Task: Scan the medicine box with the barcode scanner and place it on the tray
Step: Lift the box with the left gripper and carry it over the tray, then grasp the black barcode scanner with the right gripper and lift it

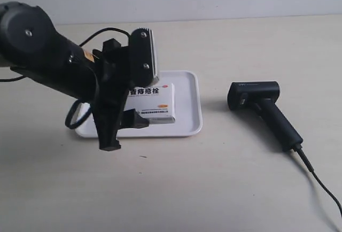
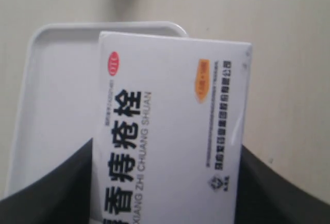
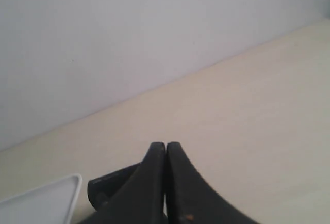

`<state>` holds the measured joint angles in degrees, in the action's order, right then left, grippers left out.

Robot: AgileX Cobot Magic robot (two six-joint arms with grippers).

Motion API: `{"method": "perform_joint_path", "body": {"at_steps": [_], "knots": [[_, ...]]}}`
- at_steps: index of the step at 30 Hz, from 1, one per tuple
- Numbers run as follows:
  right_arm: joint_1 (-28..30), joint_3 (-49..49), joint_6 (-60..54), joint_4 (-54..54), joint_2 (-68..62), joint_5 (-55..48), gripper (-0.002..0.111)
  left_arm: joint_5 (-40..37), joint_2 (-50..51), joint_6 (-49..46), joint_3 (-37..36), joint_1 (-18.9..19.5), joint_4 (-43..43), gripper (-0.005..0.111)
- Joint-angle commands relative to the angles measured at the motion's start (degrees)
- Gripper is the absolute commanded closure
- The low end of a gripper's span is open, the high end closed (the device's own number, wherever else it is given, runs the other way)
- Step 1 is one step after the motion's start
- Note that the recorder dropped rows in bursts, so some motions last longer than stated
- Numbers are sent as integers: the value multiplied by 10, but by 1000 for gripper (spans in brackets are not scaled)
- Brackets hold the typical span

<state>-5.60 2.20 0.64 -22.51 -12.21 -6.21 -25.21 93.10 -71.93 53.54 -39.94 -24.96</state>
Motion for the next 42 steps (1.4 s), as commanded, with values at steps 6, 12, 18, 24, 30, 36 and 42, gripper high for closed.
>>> {"method": "perform_joint_path", "body": {"at_steps": [6, 12, 18, 24, 30, 36, 42], "knots": [[-5, 82, -11, 7, -385, 44, 87, -85, 30, -293, 4, 129, -205, 107], [-117, 191, -77, 8, -604, 69, 52, -71, 53, -311, 4, 133, -201, 107], [-164, 279, -136, 8, -742, 70, 29, -62, 55, -313, 4, 133, -207, 107], [-165, 340, -171, 8, -848, 72, 27, -62, 55, -313, 4, 133, -208, 107], [-164, 373, -181, 10, -922, 82, 27, -62, 55, -313, 4, 133, -213, 107], [-164, 375, -191, 10, -929, 93, 56, -62, 55, -313, 4, 133, -213, 107], [-164, 375, -206, 10, -894, 48, 100, -59, 55, -313, 4, 133, -213, 107]]}}
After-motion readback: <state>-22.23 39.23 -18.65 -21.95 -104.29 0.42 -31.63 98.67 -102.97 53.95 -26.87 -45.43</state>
